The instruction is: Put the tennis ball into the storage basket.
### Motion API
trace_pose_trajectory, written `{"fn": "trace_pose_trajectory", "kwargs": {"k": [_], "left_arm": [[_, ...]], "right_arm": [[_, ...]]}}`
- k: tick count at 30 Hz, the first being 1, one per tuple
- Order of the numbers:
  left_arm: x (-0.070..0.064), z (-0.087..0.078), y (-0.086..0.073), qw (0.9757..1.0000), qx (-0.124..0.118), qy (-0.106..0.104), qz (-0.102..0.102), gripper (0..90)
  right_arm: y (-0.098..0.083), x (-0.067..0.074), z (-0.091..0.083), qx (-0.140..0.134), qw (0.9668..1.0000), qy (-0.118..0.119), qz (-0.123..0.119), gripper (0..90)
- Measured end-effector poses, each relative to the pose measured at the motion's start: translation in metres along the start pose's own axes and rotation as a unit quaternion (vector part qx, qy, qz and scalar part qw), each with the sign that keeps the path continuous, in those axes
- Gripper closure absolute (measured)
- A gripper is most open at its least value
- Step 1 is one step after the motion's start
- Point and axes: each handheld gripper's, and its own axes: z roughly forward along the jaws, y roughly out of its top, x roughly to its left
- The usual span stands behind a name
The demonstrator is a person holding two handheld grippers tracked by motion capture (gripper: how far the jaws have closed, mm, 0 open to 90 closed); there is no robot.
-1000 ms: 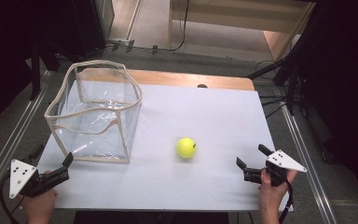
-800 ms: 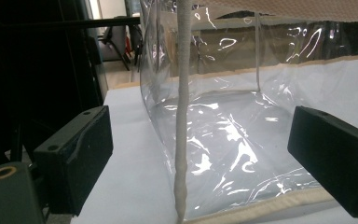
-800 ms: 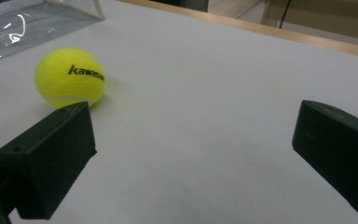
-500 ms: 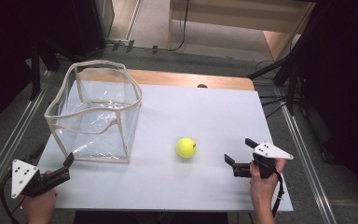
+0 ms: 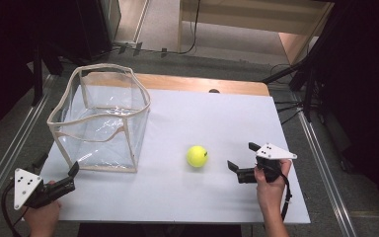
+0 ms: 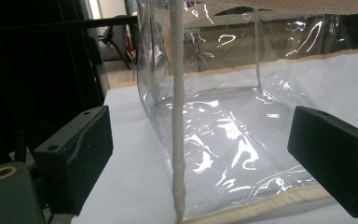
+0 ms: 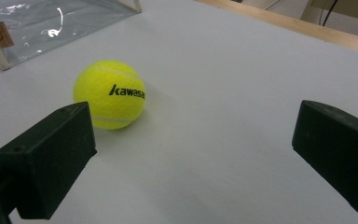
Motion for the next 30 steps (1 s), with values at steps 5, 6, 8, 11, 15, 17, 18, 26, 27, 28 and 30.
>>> {"fn": "trace_pose_trajectory", "kwargs": {"k": [5,6,8,11,15,17,18,26,27,28,30], "left_arm": [[0.0,0.0,0.0,1.0,0.0,-0.001,0.002,6.9],[0.0,0.0,0.0,1.0,0.0,-0.001,0.002,6.9],[0.0,0.0,0.0,1.0,0.0,0.0,0.002,6.9],[0.0,0.0,0.0,1.0,0.001,0.0,0.003,6.9],[0.0,0.0,0.0,1.0,0.001,0.0,0.005,6.9],[0.0,0.0,0.0,1.0,0.001,0.0,0.005,6.9],[0.0,0.0,0.0,1.0,0.001,0.0,0.005,6.9],[-0.001,0.0,0.0,1.0,0.001,0.0,0.004,6.9],[-0.001,0.0,0.0,1.0,0.001,0.0,0.005,6.9],[-0.001,0.0,0.0,1.0,0.001,0.0,0.003,6.9],[-0.001,0.0,0.0,1.0,0.001,0.0,0.003,6.9]], "right_arm": [[0.007,0.003,0.007,0.008,0.9999,0.01,-0.009,0.0],[0.008,0.004,0.008,0.011,0.9998,0.011,-0.009,0.0],[0.009,0.005,0.009,0.012,0.9998,0.012,-0.012,0.0],[0.014,0.008,0.014,0.017,0.9996,0.019,-0.016,0.0],[0.018,0.01,0.02,0.025,0.9992,0.024,-0.022,0.0],[0.02,0.012,0.022,0.028,0.999,0.027,-0.023,0.0],[0.02,0.012,0.022,0.028,0.999,0.027,-0.023,0.0],[0.031,0.019,0.034,0.036,0.9978,0.045,-0.031,0.0],[0.033,0.02,0.035,0.039,0.9976,0.047,-0.033,0.0],[0.034,0.02,0.036,0.043,0.9974,0.048,-0.034,0.0],[0.036,0.021,0.039,0.046,0.9969,0.052,-0.038,0.0]]}}
